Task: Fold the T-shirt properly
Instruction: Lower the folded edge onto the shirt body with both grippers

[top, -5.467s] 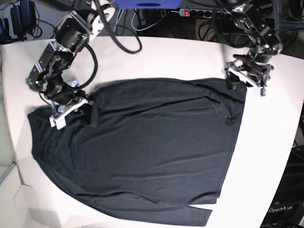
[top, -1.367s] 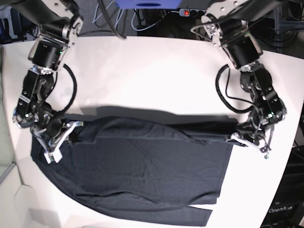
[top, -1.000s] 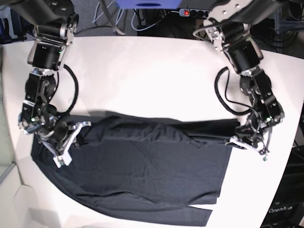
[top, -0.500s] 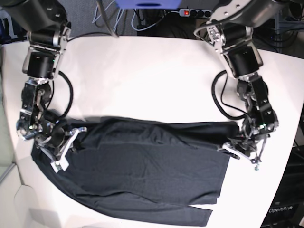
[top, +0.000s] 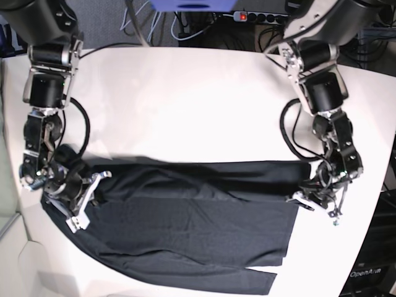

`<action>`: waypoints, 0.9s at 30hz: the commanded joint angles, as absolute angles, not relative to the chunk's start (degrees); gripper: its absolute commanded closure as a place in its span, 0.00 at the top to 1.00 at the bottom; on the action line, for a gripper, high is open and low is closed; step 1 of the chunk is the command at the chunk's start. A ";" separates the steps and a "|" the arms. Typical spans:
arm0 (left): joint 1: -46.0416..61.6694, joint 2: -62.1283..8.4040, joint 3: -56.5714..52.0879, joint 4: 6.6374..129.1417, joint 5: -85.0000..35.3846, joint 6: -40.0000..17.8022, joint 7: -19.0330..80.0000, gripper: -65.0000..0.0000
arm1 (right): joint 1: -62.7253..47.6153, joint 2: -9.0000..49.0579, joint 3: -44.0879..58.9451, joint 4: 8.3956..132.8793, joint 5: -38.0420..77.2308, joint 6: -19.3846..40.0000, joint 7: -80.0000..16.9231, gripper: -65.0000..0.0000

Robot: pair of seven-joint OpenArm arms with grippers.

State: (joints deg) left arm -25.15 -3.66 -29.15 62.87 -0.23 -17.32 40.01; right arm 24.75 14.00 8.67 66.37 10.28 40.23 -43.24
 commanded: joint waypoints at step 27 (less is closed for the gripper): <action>-28.53 -3.82 -28.79 55.87 -0.66 -17.54 30.46 0.00 | 31.69 12.35 8.66 59.56 -2.95 40.00 -32.04 0.00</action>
State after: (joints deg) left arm -26.70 -3.60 -28.86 55.05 -0.19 -17.34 31.88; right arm 29.50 11.60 8.45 58.52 -3.29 40.23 -33.58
